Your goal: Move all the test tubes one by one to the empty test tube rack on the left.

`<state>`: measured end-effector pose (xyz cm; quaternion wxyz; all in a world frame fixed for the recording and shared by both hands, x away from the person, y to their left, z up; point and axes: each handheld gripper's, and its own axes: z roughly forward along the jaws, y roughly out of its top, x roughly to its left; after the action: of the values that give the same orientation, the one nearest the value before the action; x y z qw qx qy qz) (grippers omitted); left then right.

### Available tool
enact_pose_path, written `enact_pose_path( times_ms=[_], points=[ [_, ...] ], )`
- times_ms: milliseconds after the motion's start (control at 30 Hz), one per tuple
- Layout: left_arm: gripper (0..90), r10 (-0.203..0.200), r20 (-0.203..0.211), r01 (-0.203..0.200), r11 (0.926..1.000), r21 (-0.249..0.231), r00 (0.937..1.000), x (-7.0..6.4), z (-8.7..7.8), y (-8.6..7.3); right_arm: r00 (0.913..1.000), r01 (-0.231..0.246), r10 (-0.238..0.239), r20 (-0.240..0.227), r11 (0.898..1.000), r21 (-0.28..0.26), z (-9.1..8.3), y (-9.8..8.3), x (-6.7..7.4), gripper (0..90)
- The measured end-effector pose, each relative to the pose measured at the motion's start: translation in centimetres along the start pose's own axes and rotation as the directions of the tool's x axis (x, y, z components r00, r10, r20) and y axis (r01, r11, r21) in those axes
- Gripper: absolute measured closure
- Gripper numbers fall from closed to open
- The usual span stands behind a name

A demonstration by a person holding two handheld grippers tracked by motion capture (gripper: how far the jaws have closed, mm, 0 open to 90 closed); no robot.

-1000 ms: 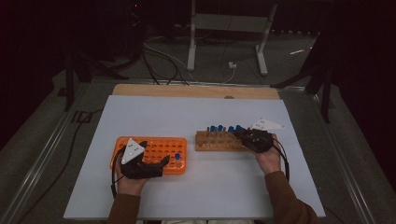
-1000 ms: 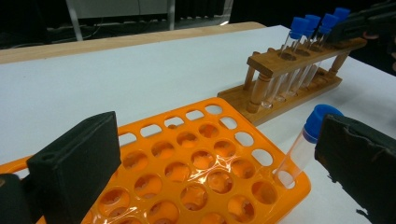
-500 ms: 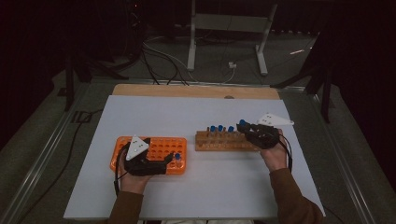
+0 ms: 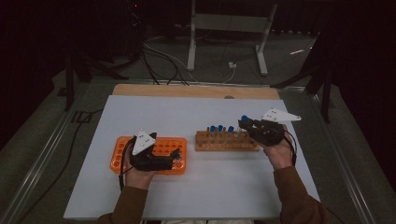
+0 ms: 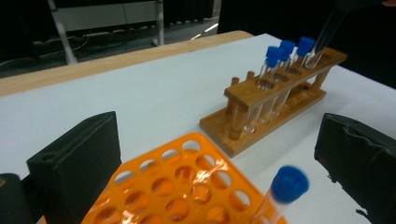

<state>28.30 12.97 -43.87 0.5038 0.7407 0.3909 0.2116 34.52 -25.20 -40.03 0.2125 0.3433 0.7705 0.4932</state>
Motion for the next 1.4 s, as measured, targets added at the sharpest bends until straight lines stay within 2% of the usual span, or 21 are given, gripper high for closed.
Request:
enact_pose_path(
  times_ms=[467,967,1400],
  points=[
    [2.0,0.024,0.053,-0.024,0.9997,-0.009,0.9983,-1.5,1.7,1.2,0.9976,0.018,-0.017,-0.067,1.0,0.002,-0.1,0.7,1.6,76.7],
    [2.0,0.024,0.069,-0.022,0.9996,-0.018,0.9974,-1.8,2.1,1.5,0.9915,0.01,-0.007,-0.13,1.0,0.022,1.4,0.8,3.2,76.7],
    [6.4,0.063,0.077,-0.063,0.998,-0.01,0.9951,-2.9,3.0,2.0,0.9858,0.007,-0.001,-0.168,0.999,0.034,2.4,1.7,4.5,76.7]
  ],
)
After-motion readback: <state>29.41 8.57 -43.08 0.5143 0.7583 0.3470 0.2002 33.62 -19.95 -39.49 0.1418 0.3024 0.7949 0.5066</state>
